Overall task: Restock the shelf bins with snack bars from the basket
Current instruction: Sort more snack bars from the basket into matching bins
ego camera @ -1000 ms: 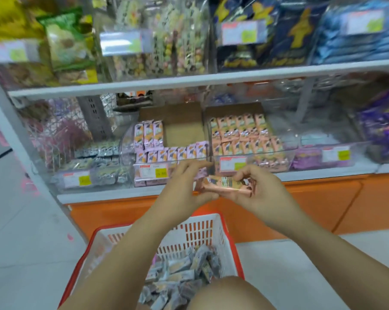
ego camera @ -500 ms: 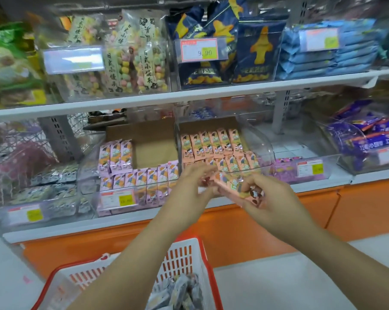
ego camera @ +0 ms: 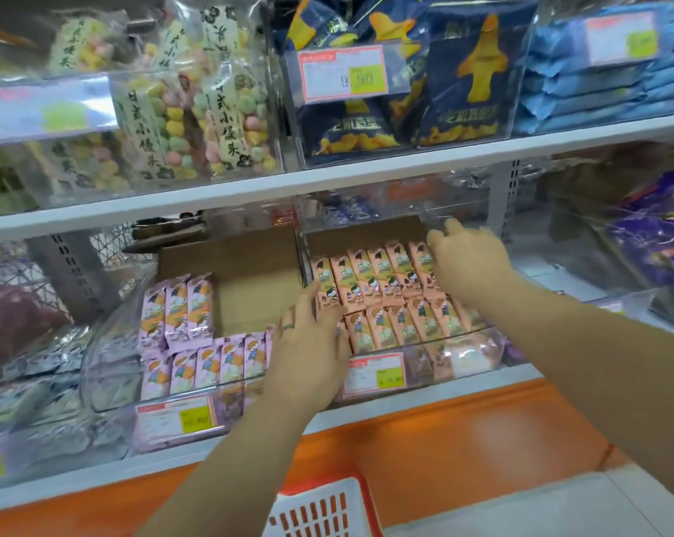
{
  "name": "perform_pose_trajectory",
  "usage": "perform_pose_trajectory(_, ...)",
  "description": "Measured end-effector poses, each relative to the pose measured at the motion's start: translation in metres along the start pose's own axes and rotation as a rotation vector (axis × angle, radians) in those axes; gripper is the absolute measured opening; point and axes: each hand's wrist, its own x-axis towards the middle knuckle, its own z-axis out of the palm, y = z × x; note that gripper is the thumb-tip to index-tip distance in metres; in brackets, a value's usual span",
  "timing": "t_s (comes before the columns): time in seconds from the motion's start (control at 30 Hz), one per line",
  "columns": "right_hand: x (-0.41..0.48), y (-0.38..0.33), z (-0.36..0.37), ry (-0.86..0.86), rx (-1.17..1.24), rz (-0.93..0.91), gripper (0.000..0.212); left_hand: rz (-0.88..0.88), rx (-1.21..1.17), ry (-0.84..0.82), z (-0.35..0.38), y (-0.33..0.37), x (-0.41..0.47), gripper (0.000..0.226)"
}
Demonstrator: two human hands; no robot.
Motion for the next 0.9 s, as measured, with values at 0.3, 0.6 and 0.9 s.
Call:
perform_pose_trajectory(0.3,-0.007,-0.007,0.017,-0.104,-0.249,-0.082,0.033,0.027,-0.010,0.038,0.004,-0.005,-0.001,0.040)
perform_pose_trajectory(0.6,-0.025,-0.011,0.010,-0.435,-0.065,-0.136,0.046,0.022,-0.011,0.037,0.006,-0.005,0.000,0.040)
perform_pose_trajectory(0.9,-0.035,-0.009,0.017,-0.412,0.231,-0.080,0.050,0.028,-0.017,0.012,0.006,-0.005,-0.002,0.038)
